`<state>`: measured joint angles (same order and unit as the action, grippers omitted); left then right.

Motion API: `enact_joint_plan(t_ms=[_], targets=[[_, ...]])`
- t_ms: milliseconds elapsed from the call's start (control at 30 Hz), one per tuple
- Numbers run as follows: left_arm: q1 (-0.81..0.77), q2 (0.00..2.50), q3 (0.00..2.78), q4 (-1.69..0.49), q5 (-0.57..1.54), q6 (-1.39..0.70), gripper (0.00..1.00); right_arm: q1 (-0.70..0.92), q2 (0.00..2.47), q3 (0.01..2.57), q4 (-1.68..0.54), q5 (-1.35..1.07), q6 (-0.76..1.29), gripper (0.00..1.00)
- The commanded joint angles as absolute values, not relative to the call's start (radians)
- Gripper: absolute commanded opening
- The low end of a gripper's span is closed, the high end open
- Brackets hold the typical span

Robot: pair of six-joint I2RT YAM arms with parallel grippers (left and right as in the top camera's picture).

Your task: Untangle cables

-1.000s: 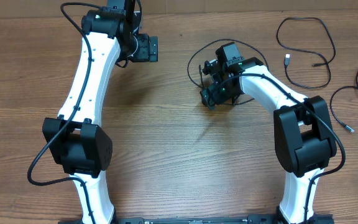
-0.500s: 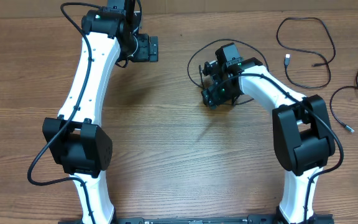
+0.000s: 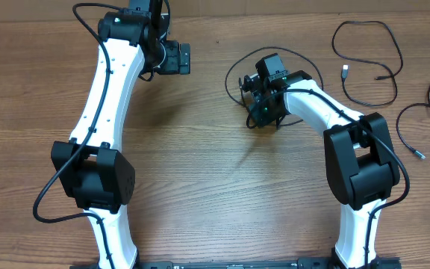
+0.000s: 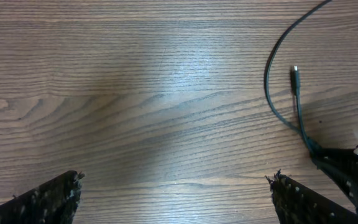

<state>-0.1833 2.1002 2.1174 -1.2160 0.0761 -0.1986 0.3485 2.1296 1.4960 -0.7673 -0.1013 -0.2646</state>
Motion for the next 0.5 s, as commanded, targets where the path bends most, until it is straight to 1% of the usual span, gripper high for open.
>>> enact_joint_plan(t_ms=[0, 133, 300, 467], targets=[[-0.184, 2.086, 2.114, -1.216, 0.067, -0.179, 0.98, 0.355, 2.162, 1.493, -0.765, -0.106, -0.254, 0.04], [-0.184, 2.086, 2.114, -1.216, 0.067, -0.179, 0.98, 0.355, 2.162, 1.493, -0.760, -0.101, -0.254, 0.04], [-0.184, 2.086, 2.114, -1.216, 0.067, -0.179, 0.98, 0.335, 2.162, 1.494, -0.728, 0.019, -0.205, 0.04], [-0.184, 2.086, 2.114, -1.216, 0.067, -0.179, 0.99, 0.289, 2.162, 1.507, -0.713, 0.025, -0.183, 0.04]])
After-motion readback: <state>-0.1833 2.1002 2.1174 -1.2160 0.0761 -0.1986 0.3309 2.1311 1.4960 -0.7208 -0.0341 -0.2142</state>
